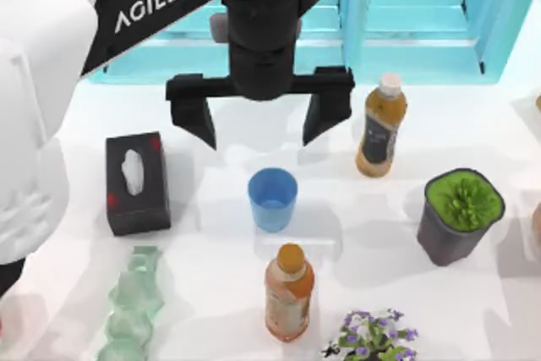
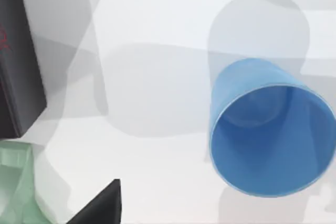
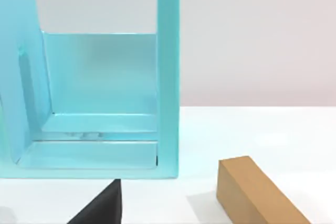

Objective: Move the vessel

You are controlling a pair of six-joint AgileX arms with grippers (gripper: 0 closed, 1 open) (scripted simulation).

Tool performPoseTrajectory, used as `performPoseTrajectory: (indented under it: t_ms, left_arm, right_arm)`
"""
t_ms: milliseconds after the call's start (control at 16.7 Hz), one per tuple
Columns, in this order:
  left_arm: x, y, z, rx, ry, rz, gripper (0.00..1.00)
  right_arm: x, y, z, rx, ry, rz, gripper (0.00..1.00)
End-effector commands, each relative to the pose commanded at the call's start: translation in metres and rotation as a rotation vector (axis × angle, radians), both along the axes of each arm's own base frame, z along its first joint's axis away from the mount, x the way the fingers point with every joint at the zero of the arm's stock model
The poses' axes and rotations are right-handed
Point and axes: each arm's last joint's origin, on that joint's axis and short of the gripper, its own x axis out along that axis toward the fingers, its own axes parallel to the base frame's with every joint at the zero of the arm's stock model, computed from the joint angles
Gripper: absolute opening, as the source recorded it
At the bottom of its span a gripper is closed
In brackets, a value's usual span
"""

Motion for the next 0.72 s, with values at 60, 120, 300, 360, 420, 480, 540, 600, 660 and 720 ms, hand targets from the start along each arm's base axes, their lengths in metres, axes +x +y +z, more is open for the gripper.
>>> performPoseTrajectory:
  t_ms: [60,120,300,360,420,480,540,600,660,720]
  left_arm:
    - [-0.003,-0.012,0.0,-0.006,0.005,-0.023,1.0]
    - [-0.007,-0.021,0.002,-0.014,0.006,-0.042,1.0]
    - [-0.013,-0.035,0.005,-0.027,0.007,-0.073,1.0]
    - [-0.013,-0.035,0.005,-0.027,0.007,-0.073,1.0]
    - [-0.013,-0.035,0.005,-0.027,0.007,-0.073,1.0]
    - [-0.013,-0.035,0.005,-0.027,0.007,-0.073,1.0]
    - [-0.013,-0.035,0.005,-0.027,0.007,-0.073,1.0]
    - [-0.012,-0.033,0.006,-0.029,0.004,-0.069,1.0]
    - [-0.012,-0.033,0.005,-0.029,0.004,-0.07,1.0]
    - [-0.012,-0.034,0.001,-0.028,0.005,-0.071,1.0]
  right_arm:
    - [0.0,0.0,0.0,0.0,0.0,0.0,1.0]
    - [0.0,0.0,0.0,0.0,0.0,0.0,1.0]
    - [0.0,0.0,0.0,0.0,0.0,0.0,1.0]
    - [0.0,0.0,0.0,0.0,0.0,0.0,1.0]
    - [0.0,0.0,0.0,0.0,0.0,0.0,1.0]
    - [0.0,0.0,0.0,0.0,0.0,0.0,1.0]
    - [0.0,0.0,0.0,0.0,0.0,0.0,1.0]
    - [0.0,0.0,0.0,0.0,0.0,0.0,1.0]
    - [0.0,0.0,0.0,0.0,0.0,0.0,1.0]
    - [0.0,0.0,0.0,0.0,0.0,0.0,1.0]
